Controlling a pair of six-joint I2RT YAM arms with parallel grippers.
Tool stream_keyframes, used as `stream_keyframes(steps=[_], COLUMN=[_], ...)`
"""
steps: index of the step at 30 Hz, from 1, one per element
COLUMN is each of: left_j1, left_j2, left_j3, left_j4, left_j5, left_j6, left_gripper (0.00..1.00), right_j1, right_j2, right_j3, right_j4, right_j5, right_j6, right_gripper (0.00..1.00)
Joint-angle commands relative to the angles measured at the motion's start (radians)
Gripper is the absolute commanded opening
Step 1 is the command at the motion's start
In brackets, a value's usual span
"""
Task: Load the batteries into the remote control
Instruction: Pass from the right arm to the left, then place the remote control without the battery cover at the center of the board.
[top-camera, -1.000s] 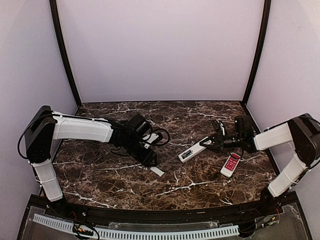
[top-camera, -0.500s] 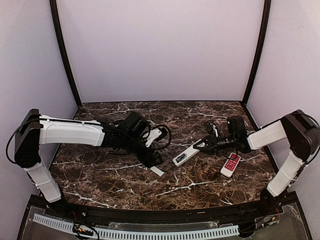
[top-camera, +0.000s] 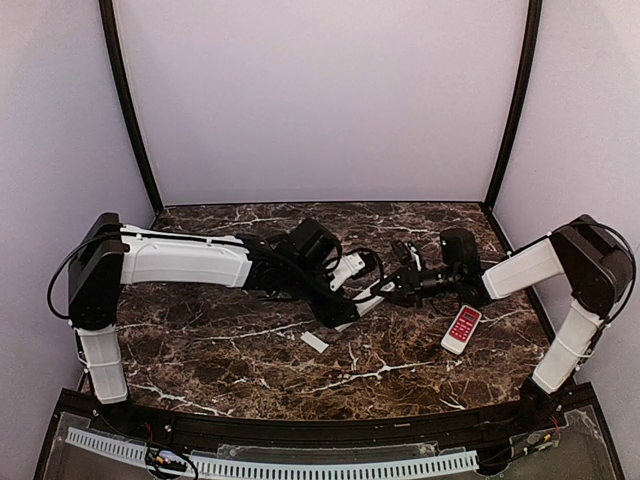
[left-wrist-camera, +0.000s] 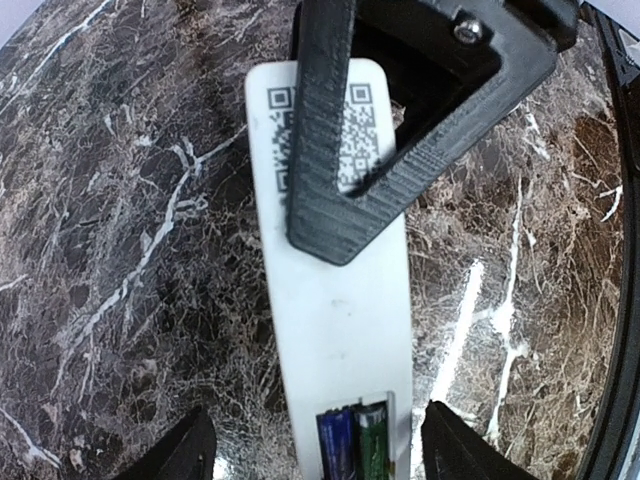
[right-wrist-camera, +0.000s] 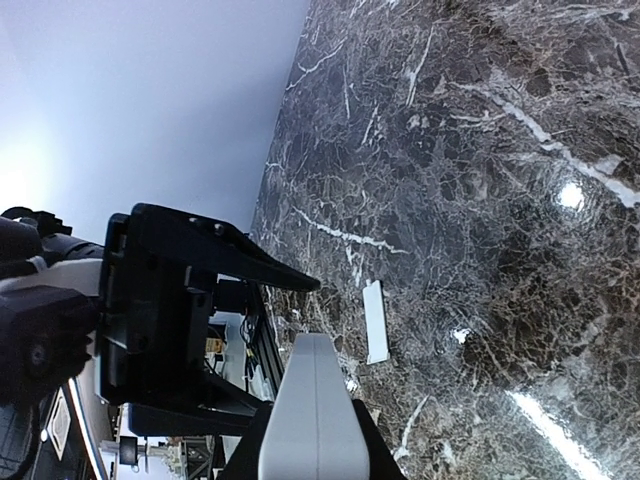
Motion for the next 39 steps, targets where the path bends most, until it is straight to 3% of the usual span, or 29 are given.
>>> stream_keyframes(steps=[1,5,9,12,16,18,21,26,39], left_j1=[-0.01,-0.012,-0.013,-0.01,0.0,0.02,0.046,0.076,0.096], left_j2=[0.029,0.059,0.082,0.089,0.09,0.091,0.11,0.202,0.33], left_j3=[0.053,0.079,0.109,0.117,0.111,0.107,0.133,0.232,0.394], left_j4=[-0.076,-0.098,-0.125,-0.141,-0.15,-0.152,-0.198,-0.327,-0.507], left_j5=[-0.005,-0.053,-0.101,-0.106,-0.08,-0.054,-0.064,-0.111,-0.151], left_j6=[0.022,0.024,0.024,0.021,0.002,-0.013,-0.01,0.009,0.032], left_gripper=[0.68,0.58,0.37,0.24,0.15,0.13,0.13,0.14,0.18], right_j1=[0.017,0.019,0.019,0.013,-0.034,-0.074,-0.132,-0.183,-0.199], right_j2=[0.024,0.038,0.041,0.04,0.012,-0.015,-0.075,-0.172,-0.4], right_j3=[0.034,0.04,0.041,0.039,0.035,0.034,0.045,0.068,-0.017], right_j4=[0.074,0.092,0.093,0.081,0.025,-0.025,-0.144,-0.346,-0.469], right_j5=[-0.01,-0.015,-0.017,-0.014,-0.003,0.003,0.023,0.107,0.211], right_j6=[0.028,0.043,0.043,0.038,0.004,-0.027,-0.122,-0.281,-0.44], right_gripper=[0.0,0.0,0.02,0.18,0.46,0.54,0.59,0.61,0.58])
